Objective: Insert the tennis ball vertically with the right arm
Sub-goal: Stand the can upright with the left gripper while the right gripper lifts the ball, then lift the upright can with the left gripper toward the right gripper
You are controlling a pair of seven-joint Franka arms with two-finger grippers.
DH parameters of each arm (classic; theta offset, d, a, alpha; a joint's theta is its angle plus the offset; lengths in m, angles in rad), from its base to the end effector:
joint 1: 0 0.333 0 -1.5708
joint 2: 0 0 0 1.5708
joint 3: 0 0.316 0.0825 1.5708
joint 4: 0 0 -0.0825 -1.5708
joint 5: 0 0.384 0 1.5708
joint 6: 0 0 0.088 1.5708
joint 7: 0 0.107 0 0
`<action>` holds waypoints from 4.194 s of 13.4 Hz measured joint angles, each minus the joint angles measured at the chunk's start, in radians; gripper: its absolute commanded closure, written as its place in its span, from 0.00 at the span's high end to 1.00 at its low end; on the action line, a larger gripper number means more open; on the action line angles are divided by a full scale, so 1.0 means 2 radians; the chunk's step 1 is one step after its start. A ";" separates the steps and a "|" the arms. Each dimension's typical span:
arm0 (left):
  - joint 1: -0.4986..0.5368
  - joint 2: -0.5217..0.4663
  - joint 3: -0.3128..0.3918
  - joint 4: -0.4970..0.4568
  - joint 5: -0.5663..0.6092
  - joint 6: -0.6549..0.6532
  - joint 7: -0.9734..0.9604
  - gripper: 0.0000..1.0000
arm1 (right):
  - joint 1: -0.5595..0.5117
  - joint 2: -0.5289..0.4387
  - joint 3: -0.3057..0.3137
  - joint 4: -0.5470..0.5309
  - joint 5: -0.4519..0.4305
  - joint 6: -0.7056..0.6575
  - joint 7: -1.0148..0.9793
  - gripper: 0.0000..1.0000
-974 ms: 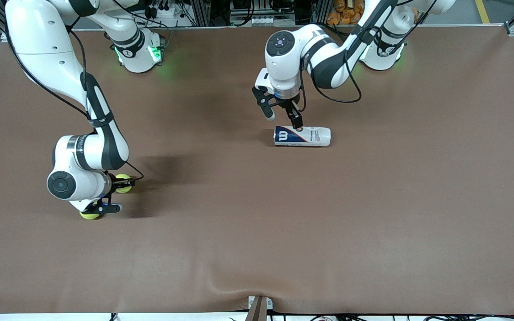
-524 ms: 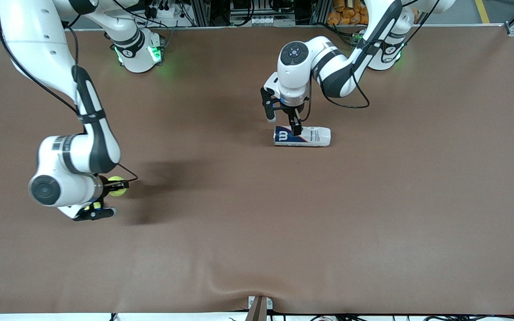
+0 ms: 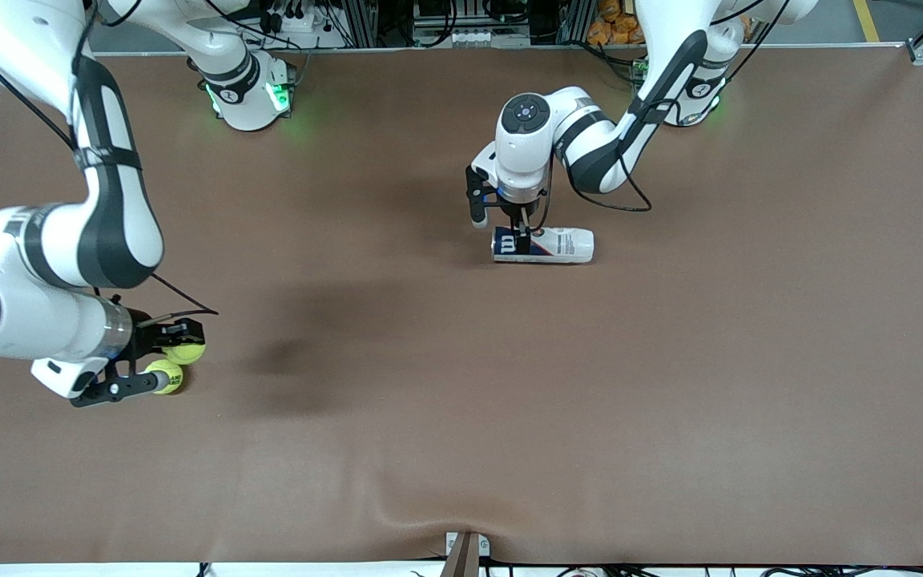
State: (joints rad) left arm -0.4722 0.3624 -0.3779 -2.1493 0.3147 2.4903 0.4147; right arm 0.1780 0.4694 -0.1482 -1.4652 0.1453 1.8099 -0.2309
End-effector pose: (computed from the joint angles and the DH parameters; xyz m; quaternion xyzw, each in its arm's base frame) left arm 0.3756 -0.4287 0.2429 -0.7342 0.6782 -0.0152 0.0277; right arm 0.6773 0.0477 0.4037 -0.9910 -0.1143 0.0556 0.0414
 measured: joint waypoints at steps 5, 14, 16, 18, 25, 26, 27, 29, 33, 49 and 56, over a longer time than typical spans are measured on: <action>0.007 0.001 0.000 0.002 0.000 0.004 0.014 1.00 | 0.002 -0.039 0.007 0.011 0.008 -0.005 -0.027 0.18; 0.007 0.022 0.000 0.001 0.000 0.031 0.017 1.00 | 0.000 -0.044 0.013 0.016 0.011 -0.019 -0.054 0.19; 0.007 0.025 0.000 0.001 0.000 0.031 0.017 1.00 | 0.000 -0.044 0.014 0.016 0.011 -0.022 -0.054 0.19; 0.007 0.029 0.000 0.000 0.000 0.031 0.017 1.00 | 0.000 -0.045 0.014 0.016 0.012 -0.026 -0.054 0.19; 0.007 0.043 0.000 0.000 0.000 0.058 0.017 1.00 | 0.001 -0.045 0.014 0.016 0.013 -0.027 -0.054 0.20; 0.007 0.045 0.000 0.000 0.000 0.058 0.017 1.00 | 0.001 -0.045 0.014 0.016 0.013 -0.027 -0.054 0.20; 0.007 0.045 0.000 0.000 0.000 0.058 0.017 1.00 | 0.001 -0.045 0.014 0.016 0.013 -0.027 -0.054 0.20; 0.007 0.046 0.000 -0.002 0.000 0.058 0.017 1.00 | 0.001 -0.045 0.014 0.016 0.013 -0.027 -0.054 0.20; 0.007 0.055 0.000 -0.003 0.000 0.060 0.017 1.00 | 0.001 -0.045 0.014 0.016 0.013 -0.028 -0.054 0.20; 0.007 0.079 0.000 0.003 0.041 0.082 0.017 0.95 | 0.001 -0.045 0.014 0.016 0.015 -0.032 -0.054 0.20; 0.007 0.079 0.000 0.004 0.041 0.083 0.018 0.78 | 0.000 -0.045 0.014 0.016 0.016 -0.034 -0.054 0.20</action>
State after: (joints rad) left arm -0.4581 0.5200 -0.3784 -2.1417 0.3975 2.6553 0.4498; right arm 0.1785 0.3797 -0.1211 -1.4325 0.1779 1.7425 -0.3393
